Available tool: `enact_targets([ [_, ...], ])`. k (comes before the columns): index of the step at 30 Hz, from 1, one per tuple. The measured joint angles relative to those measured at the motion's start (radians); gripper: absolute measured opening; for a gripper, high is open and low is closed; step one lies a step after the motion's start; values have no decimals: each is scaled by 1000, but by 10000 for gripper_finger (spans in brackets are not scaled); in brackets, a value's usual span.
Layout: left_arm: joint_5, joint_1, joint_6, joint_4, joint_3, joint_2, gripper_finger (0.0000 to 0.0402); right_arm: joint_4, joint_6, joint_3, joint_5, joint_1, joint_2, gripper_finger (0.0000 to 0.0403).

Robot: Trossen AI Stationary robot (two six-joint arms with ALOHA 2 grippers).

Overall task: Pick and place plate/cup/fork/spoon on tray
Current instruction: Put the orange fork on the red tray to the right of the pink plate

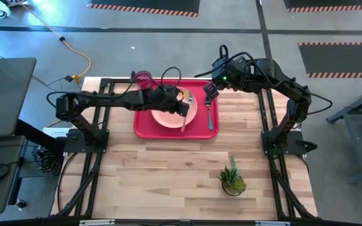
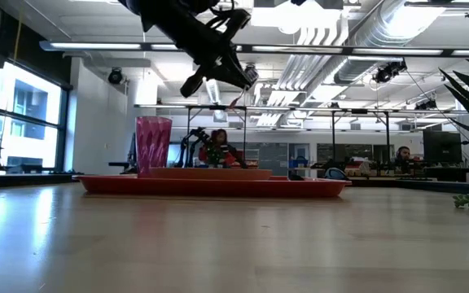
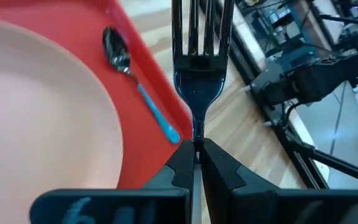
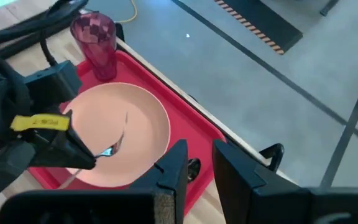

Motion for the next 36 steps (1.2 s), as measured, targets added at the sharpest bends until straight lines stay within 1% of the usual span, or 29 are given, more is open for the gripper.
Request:
enact_targets([
  [11,12,62,166,9,120,-1,6,0,120,0,11,0,0,67],
  [15,37,86,206,7,152,-1,6,0,161,0,11,1,0,67],
  [19,59,99,242,5,172,-2,6,0,204,0,-30,3,0,67],
  [22,64,103,275,-5,175,-2,6,-1,222,0,-48,21,0,67],
  [27,64,103,316,-65,175,-2,6,-22,251,-3,-37,77,0,67],
  [30,61,103,336,-83,175,-2,6,-51,317,-29,-5,111,0,67],
  [33,61,103,341,-86,175,-2,6,-50,359,-85,6,141,-1,67],
  [36,60,102,349,-83,176,9,6,-53,441,-168,7,164,-5,67],
])
